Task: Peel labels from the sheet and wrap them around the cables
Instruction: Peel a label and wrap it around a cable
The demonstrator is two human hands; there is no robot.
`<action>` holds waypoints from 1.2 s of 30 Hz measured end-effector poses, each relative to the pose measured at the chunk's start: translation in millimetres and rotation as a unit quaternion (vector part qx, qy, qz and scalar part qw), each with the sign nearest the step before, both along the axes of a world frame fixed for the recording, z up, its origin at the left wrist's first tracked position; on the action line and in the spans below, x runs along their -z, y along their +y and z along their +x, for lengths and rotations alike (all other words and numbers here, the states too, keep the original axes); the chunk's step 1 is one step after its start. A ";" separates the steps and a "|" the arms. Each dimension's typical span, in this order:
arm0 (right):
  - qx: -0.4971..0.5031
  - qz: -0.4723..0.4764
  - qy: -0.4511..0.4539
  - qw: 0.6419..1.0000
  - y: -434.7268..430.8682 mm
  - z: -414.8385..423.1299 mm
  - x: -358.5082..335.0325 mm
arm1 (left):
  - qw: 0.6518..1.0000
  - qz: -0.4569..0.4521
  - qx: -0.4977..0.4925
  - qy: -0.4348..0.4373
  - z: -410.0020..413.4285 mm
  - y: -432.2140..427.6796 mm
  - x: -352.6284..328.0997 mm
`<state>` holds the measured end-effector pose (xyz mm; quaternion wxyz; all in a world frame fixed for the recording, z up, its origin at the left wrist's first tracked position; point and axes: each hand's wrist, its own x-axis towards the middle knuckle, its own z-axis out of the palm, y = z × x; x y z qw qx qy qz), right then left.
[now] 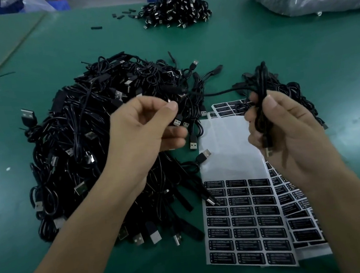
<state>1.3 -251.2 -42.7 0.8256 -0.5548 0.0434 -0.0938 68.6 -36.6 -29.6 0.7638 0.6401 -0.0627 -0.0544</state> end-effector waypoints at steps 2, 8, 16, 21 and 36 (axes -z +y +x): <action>-0.030 -0.032 -0.012 0.999 1.1 -1.4 0.6 | 0.998 0.008 0.036 0.045 -1.3 -1.8 -1.7; -0.170 -0.148 -0.020 0.974 9.2 -3.8 2.1 | 0.992 -0.022 0.073 0.097 0.0 -2.9 -2.1; -0.258 -0.216 0.013 0.942 26.9 -7.9 1.5 | 0.997 -0.002 0.054 0.055 -2.8 -1.5 -2.4; -0.336 -0.194 0.001 0.922 55.0 -12.8 5.9 | 0.992 -0.069 0.062 0.081 -1.6 -1.0 -10.0; 0.127 -0.439 0.192 0.869 -10.2 -12.0 0.7 | 0.991 0.084 0.101 -0.034 -8.4 -1.6 -11.9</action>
